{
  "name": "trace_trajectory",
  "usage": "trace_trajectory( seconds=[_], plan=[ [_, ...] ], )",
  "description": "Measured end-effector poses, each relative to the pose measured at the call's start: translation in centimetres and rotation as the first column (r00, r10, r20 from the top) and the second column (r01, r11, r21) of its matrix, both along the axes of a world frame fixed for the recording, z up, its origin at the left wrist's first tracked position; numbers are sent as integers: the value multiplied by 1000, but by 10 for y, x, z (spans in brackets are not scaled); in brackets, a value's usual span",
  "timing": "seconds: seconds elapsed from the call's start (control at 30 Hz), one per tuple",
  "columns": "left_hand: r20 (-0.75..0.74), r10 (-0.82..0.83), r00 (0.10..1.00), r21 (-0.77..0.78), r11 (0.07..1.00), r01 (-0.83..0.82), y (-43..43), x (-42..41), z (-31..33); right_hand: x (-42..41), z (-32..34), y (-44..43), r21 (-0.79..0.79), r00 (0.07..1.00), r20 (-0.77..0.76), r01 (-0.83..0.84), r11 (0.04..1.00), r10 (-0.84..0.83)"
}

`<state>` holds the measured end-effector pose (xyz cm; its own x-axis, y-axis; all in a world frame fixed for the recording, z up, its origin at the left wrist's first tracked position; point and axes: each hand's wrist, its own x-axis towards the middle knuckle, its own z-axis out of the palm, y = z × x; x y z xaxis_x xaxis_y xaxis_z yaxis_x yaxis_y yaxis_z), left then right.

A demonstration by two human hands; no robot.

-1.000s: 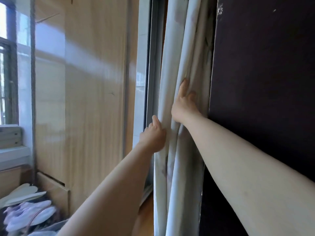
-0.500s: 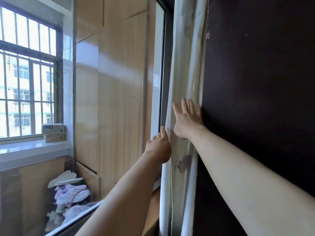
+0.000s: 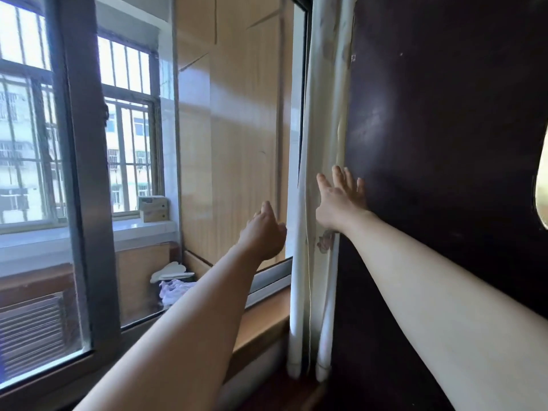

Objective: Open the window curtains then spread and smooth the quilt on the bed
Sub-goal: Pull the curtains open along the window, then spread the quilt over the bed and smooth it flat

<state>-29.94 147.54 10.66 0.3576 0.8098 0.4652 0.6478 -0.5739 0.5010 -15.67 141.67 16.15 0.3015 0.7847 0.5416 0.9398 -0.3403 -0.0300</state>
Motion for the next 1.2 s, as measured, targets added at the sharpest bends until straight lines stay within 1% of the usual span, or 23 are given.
trace_trajectory(
  seconds=[0.2,0.33,0.57,0.8,1.03,1.13,1.2],
  plan=[
    [14,13,1000,14,1000,-13,-45,-30,-11,-14,-19,-41,-5,998,-46,-38,999,38],
    [101,-1,995,-1,1000,1,-65,-41,-9,-19,-23,-68,9,998,-51,-48,999,48],
    [290,-110,951,-33,992,125,-104,-43,1,-25,-30,-122,54,996,-78,-43,998,47],
    [359,-266,894,-65,949,309,-160,-50,-11,-37,-46,-190,81,988,-145,56,995,-44],
    [384,-426,819,-125,855,503,-229,-54,-50,-66,-81,-287,113,952,-232,229,967,-198],
    [424,-489,762,-159,789,594,-261,-48,-70,-77,-98,-334,120,924,-281,303,945,-260],
    [463,-545,699,-171,719,674,-291,-43,-80,-83,-108,-369,120,905,-300,351,929,-303]
  ],
)
